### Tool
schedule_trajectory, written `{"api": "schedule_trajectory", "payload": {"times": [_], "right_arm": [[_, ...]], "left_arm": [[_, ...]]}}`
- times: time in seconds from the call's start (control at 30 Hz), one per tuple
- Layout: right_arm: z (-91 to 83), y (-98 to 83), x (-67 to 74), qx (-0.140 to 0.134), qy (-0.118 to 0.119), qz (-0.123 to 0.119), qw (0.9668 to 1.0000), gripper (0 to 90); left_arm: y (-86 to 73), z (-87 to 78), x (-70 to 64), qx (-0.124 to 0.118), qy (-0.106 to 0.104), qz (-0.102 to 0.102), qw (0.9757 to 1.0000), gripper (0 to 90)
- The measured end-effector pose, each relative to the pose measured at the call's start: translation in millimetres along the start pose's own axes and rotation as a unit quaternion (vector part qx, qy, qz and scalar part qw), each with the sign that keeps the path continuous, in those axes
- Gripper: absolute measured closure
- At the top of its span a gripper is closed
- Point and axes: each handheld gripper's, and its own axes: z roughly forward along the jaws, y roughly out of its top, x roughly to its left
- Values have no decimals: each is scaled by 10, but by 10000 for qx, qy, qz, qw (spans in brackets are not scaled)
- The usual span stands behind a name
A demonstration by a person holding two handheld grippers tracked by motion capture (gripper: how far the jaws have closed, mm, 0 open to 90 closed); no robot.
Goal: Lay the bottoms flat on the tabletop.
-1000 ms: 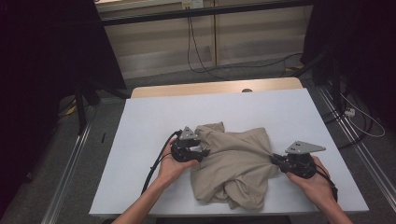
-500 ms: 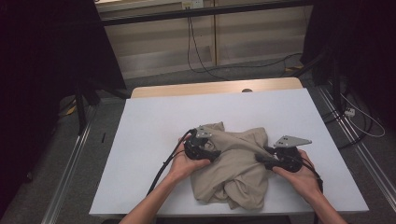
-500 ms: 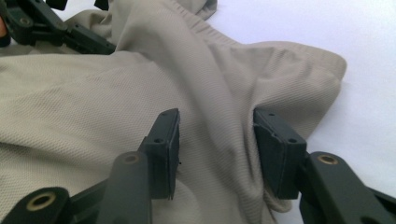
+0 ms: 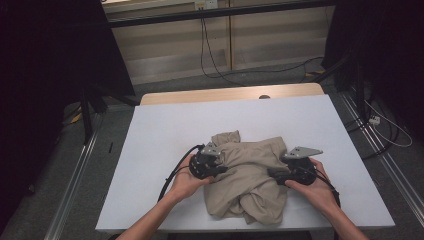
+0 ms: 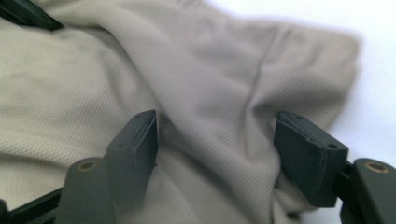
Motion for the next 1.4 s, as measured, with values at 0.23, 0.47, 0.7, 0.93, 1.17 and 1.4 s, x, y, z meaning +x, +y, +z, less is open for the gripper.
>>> {"api": "schedule_trajectory", "payload": {"times": [0.23,0.47,0.7,0.93,1.17,1.4], "right_arm": [[-49,-23,132,71,425,-66,9990,809],[-206,-101,371,140,898,-350,9953,832],[-285,-99,416,-44,736,-367,9966,578],[-427,65,225,-469,565,-147,9972,396],[-566,247,62,-921,582,70,9940,523],[-134,417,-142,-488,171,19,9987,669]], "left_arm": [[-197,-218,-106,-11,-182,-121,9998,869],[-426,-466,-273,11,-357,-156,9992,869],[-485,-598,-280,-299,-213,-266,9990,681],[-414,-788,-110,-807,143,-462,9956,380],[-327,-822,159,-1101,411,-952,9885,413],[-185,-484,352,-711,537,-1125,9897,477]]}}
